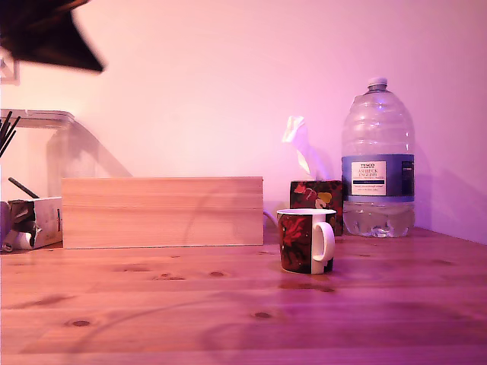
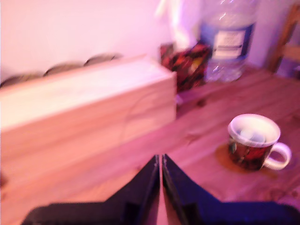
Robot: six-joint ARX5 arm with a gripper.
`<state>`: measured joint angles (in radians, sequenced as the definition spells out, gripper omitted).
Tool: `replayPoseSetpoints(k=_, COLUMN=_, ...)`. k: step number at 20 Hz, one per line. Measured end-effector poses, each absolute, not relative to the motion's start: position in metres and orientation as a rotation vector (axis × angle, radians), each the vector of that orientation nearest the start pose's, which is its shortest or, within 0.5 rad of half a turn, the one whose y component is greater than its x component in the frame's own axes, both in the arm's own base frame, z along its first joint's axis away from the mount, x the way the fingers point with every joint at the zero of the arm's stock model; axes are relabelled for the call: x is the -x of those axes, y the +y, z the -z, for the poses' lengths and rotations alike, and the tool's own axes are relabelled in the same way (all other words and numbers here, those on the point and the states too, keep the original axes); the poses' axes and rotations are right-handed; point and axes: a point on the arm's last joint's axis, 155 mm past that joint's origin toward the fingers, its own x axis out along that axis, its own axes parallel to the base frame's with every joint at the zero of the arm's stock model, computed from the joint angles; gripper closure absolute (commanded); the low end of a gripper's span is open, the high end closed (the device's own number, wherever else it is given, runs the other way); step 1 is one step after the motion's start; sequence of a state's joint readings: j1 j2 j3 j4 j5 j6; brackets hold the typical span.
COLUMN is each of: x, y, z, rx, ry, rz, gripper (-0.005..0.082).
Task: Pick up the coffee capsules from the table one by one and drop them inside the nearest coffee cup
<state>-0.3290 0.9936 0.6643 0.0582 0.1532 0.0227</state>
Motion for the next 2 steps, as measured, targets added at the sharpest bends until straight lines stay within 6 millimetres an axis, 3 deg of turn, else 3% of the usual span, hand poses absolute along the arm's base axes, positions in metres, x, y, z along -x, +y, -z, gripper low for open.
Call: replayPoseSetpoints(k=2, x=-0.3341, y=-0.1432, z=-0.2398, rx=-0.033, ry=0.262, rz=0.478, gripper=0.0789)
